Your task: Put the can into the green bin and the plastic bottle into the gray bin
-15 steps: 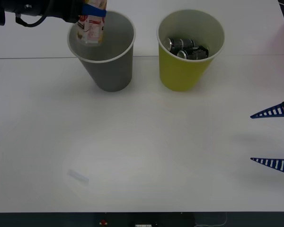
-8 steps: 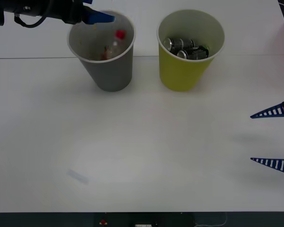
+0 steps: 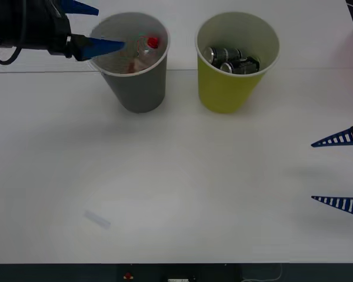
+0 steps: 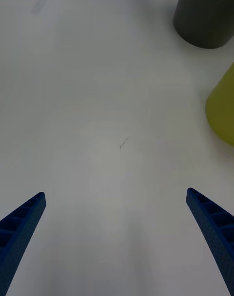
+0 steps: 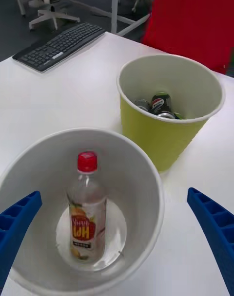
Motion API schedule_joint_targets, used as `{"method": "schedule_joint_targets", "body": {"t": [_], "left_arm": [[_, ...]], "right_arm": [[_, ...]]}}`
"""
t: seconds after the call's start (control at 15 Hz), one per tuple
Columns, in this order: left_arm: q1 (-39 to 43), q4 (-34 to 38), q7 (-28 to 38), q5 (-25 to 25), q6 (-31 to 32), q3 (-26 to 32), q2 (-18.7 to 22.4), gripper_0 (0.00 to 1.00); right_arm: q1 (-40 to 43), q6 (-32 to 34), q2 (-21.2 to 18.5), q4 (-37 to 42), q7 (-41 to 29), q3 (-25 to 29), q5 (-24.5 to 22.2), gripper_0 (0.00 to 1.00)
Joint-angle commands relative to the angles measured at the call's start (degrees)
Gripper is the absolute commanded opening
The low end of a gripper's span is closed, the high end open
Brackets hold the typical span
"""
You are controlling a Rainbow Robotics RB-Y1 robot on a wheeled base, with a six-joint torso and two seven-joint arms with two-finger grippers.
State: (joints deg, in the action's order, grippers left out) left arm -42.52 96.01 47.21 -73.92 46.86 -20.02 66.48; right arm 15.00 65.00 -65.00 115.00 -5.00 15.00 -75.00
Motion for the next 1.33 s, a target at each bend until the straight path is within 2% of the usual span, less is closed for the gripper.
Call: {"method": "schedule_joint_targets", "body": {"t": [0.07,0.2,0.4,0.6,0.93,1.33], "left_arm": [[8.9,5.2,-7.3,5.5,0.0,5.3,3.4,1.0],[16.2,8.5,-14.3,10.3,0.2,9.1,6.4,1.0],[27.8,12.1,-22.7,15.0,2.4,16.5,8.6,1.0],[37.0,12.4,-31.0,17.4,8.5,24.0,8.5,1.0],[47.7,12.6,-44.0,19.0,12.5,29.8,8.6,1.0],[56.3,14.6,-45.6,17.5,12.6,32.9,8.9,1.0]], "right_arm": [[0.0,0.0,0.0,0.0,0.0,0.0,0.0,1.0],[0.0,0.0,0.0,0.0,0.0,0.0,0.0,1.0],[0.0,0.0,0.0,0.0,0.0,0.0,0.0,1.0],[0.0,0.0,0.0,0.0,0.0,0.0,0.0,1.0],[0.0,0.0,0.0,0.0,0.0,0.0,0.0,1.0],[0.0,0.0,0.0,0.0,0.0,0.0,0.0,1.0]]}}
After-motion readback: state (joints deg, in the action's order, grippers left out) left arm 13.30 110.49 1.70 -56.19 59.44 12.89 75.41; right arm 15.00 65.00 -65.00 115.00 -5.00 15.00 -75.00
